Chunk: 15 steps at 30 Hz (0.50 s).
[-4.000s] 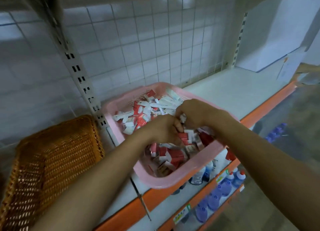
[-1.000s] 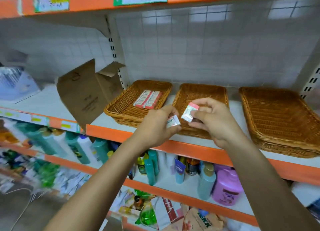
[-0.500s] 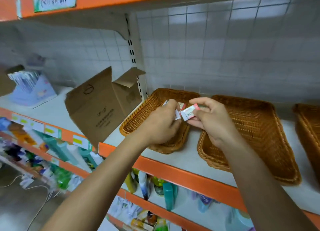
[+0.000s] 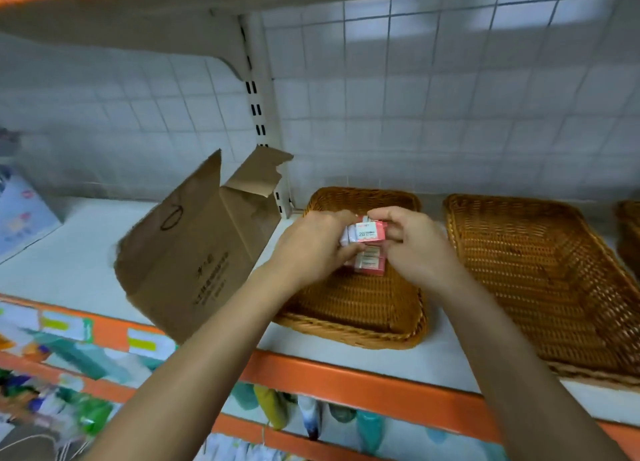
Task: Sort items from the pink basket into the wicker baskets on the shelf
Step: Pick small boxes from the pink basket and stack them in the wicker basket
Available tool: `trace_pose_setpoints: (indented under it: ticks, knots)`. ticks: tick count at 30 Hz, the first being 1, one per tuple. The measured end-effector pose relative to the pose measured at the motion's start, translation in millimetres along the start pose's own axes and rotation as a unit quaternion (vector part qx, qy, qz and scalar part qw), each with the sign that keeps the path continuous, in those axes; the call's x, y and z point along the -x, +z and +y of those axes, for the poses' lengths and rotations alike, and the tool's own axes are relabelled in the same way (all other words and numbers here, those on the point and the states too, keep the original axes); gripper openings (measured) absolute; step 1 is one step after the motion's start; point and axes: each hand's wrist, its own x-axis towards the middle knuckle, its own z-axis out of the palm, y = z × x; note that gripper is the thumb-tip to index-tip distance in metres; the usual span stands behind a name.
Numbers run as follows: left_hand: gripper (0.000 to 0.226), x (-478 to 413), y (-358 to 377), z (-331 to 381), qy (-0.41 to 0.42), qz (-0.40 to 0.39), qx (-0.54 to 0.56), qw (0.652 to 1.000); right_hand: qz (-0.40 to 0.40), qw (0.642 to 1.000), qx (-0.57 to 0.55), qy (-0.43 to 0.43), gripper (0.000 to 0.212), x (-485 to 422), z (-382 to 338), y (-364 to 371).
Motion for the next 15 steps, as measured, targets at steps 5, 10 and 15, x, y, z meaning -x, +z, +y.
trace_pose_setpoints:
  ticks: [5, 10, 15]
  knots:
    - [0.034, -9, 8, -18, 0.029, -0.036, 0.023, 0.999, 0.021, 0.965, 0.261, -0.018, 0.037, -4, -12, 19]
    - [0.058, -11, 16, -30, -0.004, -0.085, 0.059, 0.995, 0.031, 0.930, 0.364, 0.041, 0.037, -6, -6, 32]
    - [0.051, -5, 27, -38, -0.024, -0.103, 0.123, 0.987, 0.006, 0.917, 0.393, 0.070, 0.029, -3, 0, 40]
